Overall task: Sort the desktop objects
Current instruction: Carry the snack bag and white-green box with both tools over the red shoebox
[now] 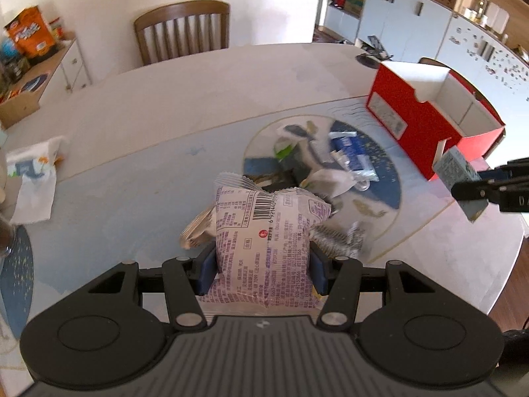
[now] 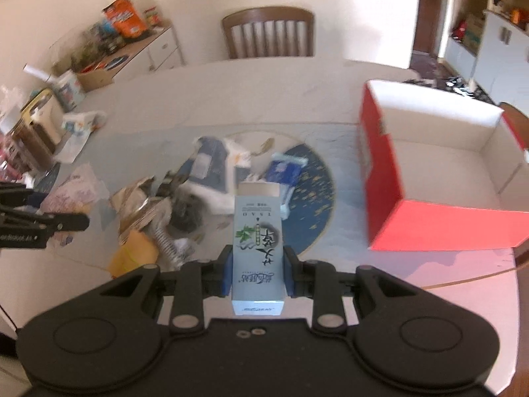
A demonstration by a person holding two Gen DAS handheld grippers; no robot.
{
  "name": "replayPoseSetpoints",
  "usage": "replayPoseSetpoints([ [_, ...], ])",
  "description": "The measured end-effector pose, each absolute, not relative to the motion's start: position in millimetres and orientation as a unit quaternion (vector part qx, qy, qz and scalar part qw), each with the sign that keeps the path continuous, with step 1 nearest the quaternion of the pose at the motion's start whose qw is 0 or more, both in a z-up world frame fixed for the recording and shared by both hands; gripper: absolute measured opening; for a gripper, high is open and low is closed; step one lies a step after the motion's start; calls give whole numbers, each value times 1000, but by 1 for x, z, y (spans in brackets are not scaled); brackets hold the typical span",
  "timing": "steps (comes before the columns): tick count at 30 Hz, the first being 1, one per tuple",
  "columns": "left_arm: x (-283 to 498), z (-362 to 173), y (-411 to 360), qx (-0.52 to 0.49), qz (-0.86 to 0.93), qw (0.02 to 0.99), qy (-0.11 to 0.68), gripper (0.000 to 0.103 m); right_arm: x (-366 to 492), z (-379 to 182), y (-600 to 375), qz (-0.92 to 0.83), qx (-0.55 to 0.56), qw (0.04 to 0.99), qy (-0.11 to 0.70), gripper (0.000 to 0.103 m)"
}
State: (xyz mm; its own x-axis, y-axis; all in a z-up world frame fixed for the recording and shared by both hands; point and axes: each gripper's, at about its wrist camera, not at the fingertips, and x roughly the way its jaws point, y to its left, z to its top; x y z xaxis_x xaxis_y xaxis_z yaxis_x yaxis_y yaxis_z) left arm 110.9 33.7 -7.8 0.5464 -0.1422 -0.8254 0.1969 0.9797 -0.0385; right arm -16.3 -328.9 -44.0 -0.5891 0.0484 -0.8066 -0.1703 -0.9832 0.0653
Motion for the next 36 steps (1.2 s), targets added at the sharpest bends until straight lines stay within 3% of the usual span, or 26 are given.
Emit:
replayPoseSetpoints([
  [36,198,23,-120,84,-177,870,452,54,11,-16,-189,871,-448,163,120,28],
])
